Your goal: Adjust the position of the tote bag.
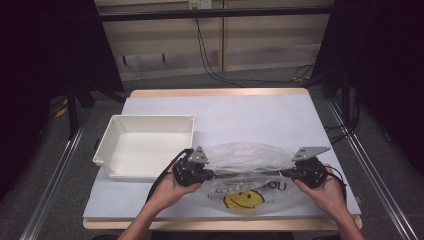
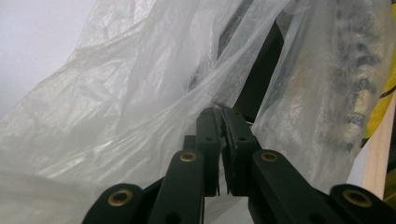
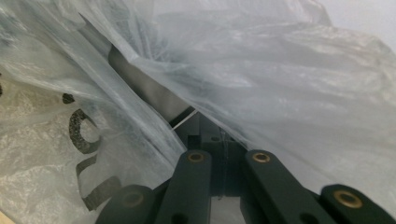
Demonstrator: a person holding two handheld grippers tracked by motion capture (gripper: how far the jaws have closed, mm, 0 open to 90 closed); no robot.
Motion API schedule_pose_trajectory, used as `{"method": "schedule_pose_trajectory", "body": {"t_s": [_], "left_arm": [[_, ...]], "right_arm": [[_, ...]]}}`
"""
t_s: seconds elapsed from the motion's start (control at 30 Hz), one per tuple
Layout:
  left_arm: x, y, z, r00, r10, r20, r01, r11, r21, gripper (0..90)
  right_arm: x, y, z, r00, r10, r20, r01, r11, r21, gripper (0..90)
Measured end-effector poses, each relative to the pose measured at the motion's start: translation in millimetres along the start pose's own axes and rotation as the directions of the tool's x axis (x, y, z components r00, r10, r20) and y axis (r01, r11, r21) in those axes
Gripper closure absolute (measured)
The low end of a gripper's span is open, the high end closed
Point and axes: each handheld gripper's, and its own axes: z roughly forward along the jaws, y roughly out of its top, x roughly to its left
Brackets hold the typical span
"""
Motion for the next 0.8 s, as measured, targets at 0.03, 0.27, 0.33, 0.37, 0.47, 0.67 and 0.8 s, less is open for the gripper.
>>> {"method": "schedule_pose_trajectory", "body": {"t_s": [0.03,0.27,0.33,0.37,0.47,0.67,0.8], "left_arm": [[0.1,-0.3,0.7,0.9998,0.017,0.011,-0.018,0.9995,0.026,86.3],[-8.8,-6.6,14.9,0.9987,0.049,-0.008,-0.048,0.9947,0.090,86.5],[-7.9,-7.3,17.1,0.9987,0.050,-0.006,-0.049,0.9932,0.106,87.3],[-7.1,-7.6,18.0,0.9980,0.061,-0.013,-0.059,0.9916,0.115,87.6],[-2.9,-11.6,20.6,0.9988,0.047,-0.011,-0.045,0.9902,0.132,90.0],[3.3,-23.3,16.8,0.9995,-0.028,0.013,0.026,0.9958,0.087,90.0],[1.2,-26.4,13.4,0.9997,-0.024,-0.002,0.024,0.9952,0.095,90.0]], "right_arm": [[-1.1,-0.9,2.9,1.0000,-0.004,0.000,0.004,1.000,0.017,90.0],[-3.2,-7.5,15.3,0.9998,-0.010,-0.020,0.011,0.997,0.078,90.0],[-4.1,-10.4,18.0,0.9999,-0.007,-0.016,0.008,0.996,0.088,90.0],[-4.1,-10.4,18.0,0.9999,-0.007,-0.016,0.008,0.996,0.088,90.0],[-7.0,-12.7,17.7,0.9999,-0.006,-0.015,0.007,0.995,0.096,90.0],[-12.2,-17.9,14.4,0.9996,0.024,-0.012,-0.023,0.995,0.092,90.0],[-14.6,-22.0,10.5,0.9994,0.031,0.015,-0.033,0.995,0.097,90.0]]}}
